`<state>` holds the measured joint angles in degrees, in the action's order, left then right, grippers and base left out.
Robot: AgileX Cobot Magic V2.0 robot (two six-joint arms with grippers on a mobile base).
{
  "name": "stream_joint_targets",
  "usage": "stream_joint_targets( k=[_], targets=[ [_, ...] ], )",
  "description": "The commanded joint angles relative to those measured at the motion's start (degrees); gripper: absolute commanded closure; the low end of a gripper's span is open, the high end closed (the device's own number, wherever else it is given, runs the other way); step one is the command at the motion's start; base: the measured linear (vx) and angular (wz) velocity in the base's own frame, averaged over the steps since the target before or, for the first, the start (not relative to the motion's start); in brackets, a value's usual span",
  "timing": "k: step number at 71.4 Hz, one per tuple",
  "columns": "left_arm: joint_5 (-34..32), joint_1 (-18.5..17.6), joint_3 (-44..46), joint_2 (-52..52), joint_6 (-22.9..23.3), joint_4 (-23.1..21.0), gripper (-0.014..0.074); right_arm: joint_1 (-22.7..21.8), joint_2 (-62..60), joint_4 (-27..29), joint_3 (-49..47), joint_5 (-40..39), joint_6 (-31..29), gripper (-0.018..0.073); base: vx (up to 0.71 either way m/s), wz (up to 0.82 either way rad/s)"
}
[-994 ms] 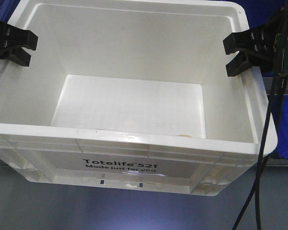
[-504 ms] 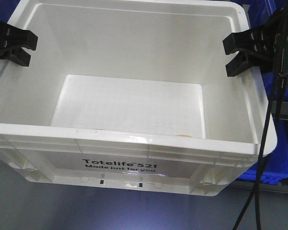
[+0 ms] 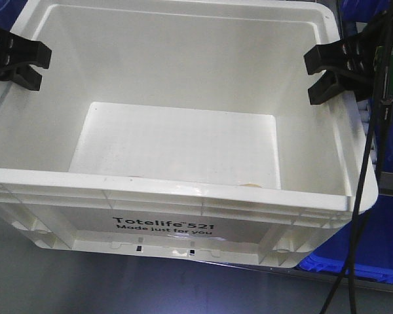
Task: Place moving items into box and shelve
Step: 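Keep gripping the tote rims as the base approaches the blue-bin shelf, then lower the tote with both grippers onto the roller shelf lane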
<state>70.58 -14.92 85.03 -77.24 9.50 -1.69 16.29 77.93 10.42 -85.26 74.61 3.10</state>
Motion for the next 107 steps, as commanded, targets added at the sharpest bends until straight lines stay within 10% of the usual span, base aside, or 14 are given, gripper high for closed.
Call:
stream_joint_targets(
  k=[1,107],
  targets=[
    [-6.5,-0.27,2.72,2.36,-0.29,-2.12,0.0613,-0.01,-2.37,3.61,-2.47,-4.33,-1.58,0.0571,0.19,-0.02],
    [-6.5,-0.27,2.72,2.36,-0.29,-2.12,0.0613,-0.01,-2.37,3.61,-2.47,-4.33,-1.58,0.0571,0.12,-0.14]
  ],
)
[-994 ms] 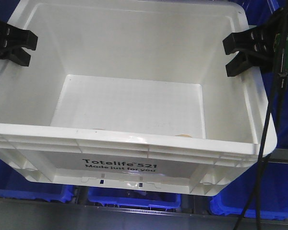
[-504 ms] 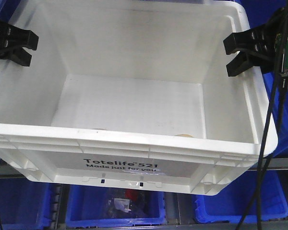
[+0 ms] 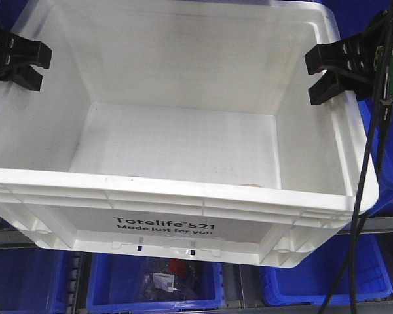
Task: Place moving items into box and shelve
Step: 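Lower the tote with both grippers onto the roller shelf lane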
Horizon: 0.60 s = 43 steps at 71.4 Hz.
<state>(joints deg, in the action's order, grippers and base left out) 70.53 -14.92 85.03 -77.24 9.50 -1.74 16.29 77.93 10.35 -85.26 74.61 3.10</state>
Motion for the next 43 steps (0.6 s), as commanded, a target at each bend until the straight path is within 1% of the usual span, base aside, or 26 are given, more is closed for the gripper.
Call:
stream_joint_targets(
  k=[1,43],
  targets=[
    [-6.46,-0.27,2.72,2.36,-0.29,-2.07,0.0613,-0.01,-2.37,3.68,-2.47,-4.33,-1.58,0.0571,0.0,0.0],
    [-6.46,-0.27,2.72,2.36,-0.29,-2.07,0.0613,-0.01,-2.37,3.68,-2.47,-4.33,-1.58,0.0571,0.0,0.0]
  ],
)
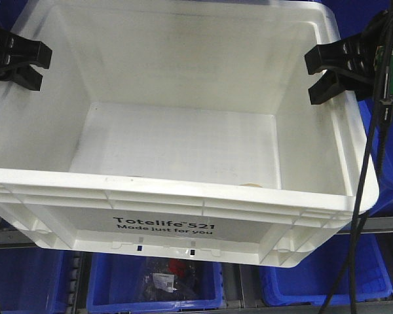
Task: Place moving items into box and shelve
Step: 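Lower the tote with both grippers onto the roller shelf lane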
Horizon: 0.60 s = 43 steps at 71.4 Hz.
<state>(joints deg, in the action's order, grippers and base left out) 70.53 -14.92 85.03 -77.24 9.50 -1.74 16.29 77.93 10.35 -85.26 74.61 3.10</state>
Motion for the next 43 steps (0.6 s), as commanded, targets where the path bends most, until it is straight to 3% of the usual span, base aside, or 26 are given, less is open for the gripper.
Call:
stream_joint_targets(
  k=[1,28,43],
  targets=[
    [-6.46,-0.27,2.72,2.36,-0.29,-2.07,0.0613,-0.01,-2.37,3.68,-2.47,-4.33,-1.58,0.0571,0.0,0.0],
    [-6.64,-0.27,2.72,2.36,-0.29,-2.07,0.0613,-0.01,-2.37,3.7,-2.47,-4.71,-1.58,0.0571,0.0,0.0],
    [-1.62,-0.27,2.72,1.95,-0.29,-1.62,0.0613,-0.01,-1.89,3.9,-2.47,-5.59,-1.58,0.0571,0.0,0.0]
  ],
)
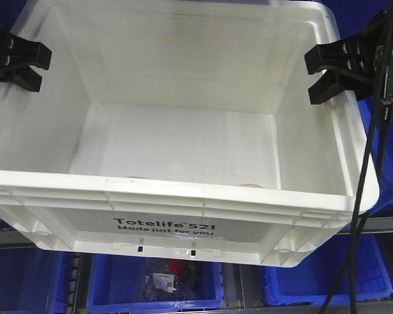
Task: Place moving items into box and shelve
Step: 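Lower the tote with both grippers onto the roller shelf lane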
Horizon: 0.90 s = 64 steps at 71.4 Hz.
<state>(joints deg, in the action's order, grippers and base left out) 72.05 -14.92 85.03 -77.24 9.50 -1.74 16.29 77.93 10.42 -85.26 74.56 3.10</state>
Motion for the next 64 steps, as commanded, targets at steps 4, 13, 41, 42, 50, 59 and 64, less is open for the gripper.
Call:
stream_joint_targets(
  k=[4,13,41,42,50,59,64],
  targets=[
    [-2.21,-0.27,2.72,1.52,-0.33,-1.49,0.0613,-0.01,-1.69,3.83,-2.47,-5.54,-1.58,0.0571,0.0,0.0],
    [-1.48,-0.27,2.72,0.26,-0.85,-1.52,0.0613,-0.01,-1.52,3.79,-2.47,-7.11,-1.58,0.0571,0.0,0.0],
    [-4.03,-0.27,2.72,-0.53,-2.68,-1.58,0.0613,-0.01,-1.52,3.84,-2.0,-14.86,-1.82,0.0571,0.0,0.0],
    [-4.07,-0.27,2.72,-0.53,-2.68,-1.58,0.0613,-0.01,-1.52,3.84,-2.0,-14.96,-1.93,0.0571,0.0,0.0],
    [-4.18,-0.27,2.72,-0.53,-2.68,-1.58,0.0613,-0.01,-1.42,3.84,-2.0,-15.9,-3.1,0.0571,0.0,0.0],
    [-4.8,-0.27,2.72,-0.53,-2.68,-1.58,0.0613,-0.01,-1.03,3.98,-2.0,-16.69,-3.7,0.0571,0.0,0.0],
    [-5.7,-0.27,2.72,-0.53,-2.68,-1.58,0.0613,-0.01,-0.63,4.03,-2.0,-16.95,-3.89,0.0571,0.0,0.0]
  ],
)
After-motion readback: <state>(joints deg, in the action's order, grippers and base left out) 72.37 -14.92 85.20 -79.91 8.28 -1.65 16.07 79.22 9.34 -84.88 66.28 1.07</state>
